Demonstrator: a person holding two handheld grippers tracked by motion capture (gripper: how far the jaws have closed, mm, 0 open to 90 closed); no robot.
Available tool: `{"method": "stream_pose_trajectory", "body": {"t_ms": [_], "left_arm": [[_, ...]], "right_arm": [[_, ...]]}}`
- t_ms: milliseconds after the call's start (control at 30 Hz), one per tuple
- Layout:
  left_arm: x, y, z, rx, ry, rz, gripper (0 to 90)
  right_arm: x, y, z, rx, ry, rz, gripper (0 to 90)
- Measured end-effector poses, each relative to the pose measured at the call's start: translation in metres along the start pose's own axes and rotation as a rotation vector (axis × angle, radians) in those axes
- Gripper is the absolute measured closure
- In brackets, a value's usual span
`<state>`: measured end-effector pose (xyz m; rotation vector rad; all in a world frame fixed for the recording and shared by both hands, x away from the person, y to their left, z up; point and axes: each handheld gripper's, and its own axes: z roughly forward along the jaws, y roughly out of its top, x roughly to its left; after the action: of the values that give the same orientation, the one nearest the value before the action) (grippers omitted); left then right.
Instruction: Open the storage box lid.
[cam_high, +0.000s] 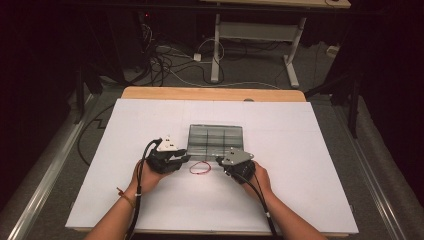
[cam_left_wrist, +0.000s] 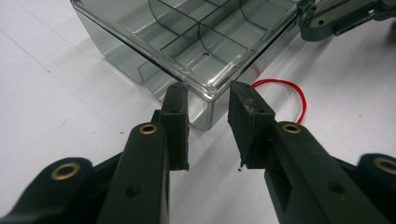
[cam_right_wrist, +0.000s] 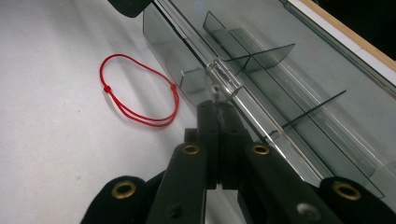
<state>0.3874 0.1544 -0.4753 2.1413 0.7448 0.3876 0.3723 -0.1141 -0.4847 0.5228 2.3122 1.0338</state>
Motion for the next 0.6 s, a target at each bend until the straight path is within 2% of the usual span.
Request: {"method": "stream_pose_trajectory", "body": {"t_ms": [133, 600], "left_arm": [[-0.0012, 0.0015, -0.0004, 0.001, 0.007, -0.013, 66.6], [-0.0031, 0.0019, 0.0008, 0.017, 0.022, -0.006, 67.9]], "right_arm": [[0.0012, 0.0015, -0.0014, 0.001, -0.011, -0.01, 89.9], [0.002, 0.0015, 0.0005, 0.015, -0.013, -0.013, 89.1]]}}
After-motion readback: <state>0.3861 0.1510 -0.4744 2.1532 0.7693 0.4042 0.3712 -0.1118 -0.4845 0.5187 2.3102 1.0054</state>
